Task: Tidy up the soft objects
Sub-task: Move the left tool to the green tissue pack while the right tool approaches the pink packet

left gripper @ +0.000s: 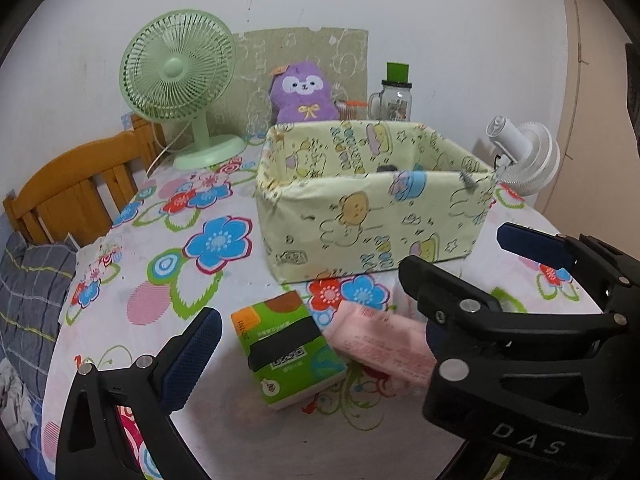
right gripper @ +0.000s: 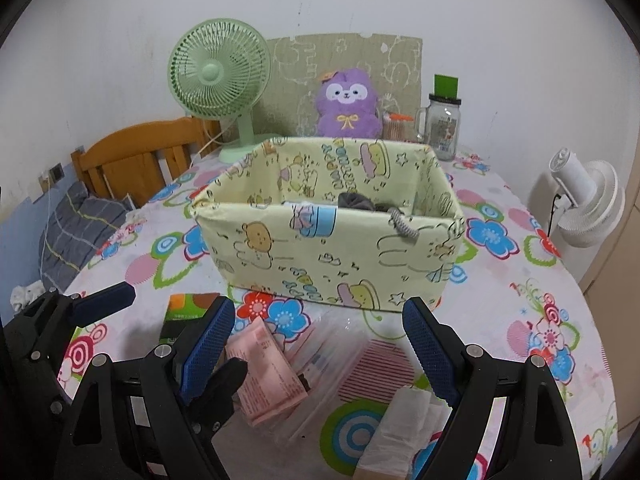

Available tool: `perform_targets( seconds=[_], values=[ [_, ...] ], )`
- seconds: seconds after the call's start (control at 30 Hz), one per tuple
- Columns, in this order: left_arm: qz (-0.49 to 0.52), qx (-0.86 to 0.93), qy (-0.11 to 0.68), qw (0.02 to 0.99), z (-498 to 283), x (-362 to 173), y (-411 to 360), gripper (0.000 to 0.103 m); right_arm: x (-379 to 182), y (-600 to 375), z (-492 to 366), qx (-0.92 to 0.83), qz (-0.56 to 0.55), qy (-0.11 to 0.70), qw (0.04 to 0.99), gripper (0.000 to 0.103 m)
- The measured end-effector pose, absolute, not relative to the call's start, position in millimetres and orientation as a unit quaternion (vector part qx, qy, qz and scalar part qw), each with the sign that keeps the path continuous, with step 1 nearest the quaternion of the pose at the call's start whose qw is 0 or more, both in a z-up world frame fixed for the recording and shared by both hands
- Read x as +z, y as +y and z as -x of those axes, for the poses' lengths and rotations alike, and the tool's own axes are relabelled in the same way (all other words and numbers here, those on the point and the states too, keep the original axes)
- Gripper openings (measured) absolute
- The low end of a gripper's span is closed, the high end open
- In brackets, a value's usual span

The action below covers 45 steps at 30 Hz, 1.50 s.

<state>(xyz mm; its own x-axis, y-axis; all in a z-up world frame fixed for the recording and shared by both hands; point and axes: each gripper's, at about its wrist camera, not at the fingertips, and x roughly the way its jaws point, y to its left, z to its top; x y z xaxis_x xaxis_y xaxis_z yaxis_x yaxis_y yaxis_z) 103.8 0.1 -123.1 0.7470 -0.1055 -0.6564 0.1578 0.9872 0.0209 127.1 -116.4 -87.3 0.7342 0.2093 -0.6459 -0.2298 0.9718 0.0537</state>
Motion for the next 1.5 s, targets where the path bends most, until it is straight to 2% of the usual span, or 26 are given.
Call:
perform_targets(
  seconds=[0.93, 1.23, 1.37, 1.5],
  values=[
    [-0.035, -0.035, 0.393, 0.918, -125.3, -160.8, 25.0, 0.101, -124.5, -106.1, -148.3, 0.112, 0.009, 0.397, 0.911, 0.088],
    [-0.014, -0.039, 0.403, 0.914, -136.4, -163.9, 28.7, 0.085, -124.5, -109.1, -154.0, 0.105, 0.0, 0.401, 0.91, 0.088],
    [-0.018, -0.043, 0.401, 0.915, -138.8, -163.3, 25.3, 0.067, -124.4, -109.2, -154.9, 0.107, -0.001, 0.403, 0.909, 0.088],
    [-0.01, -0.044, 0.398, 0.916, -136.0, -164.7, 26.9, 0.062, -124.3, -107.8, -151.8, 0.111, 0.002, 0.402, 0.909, 0.088]
  ],
)
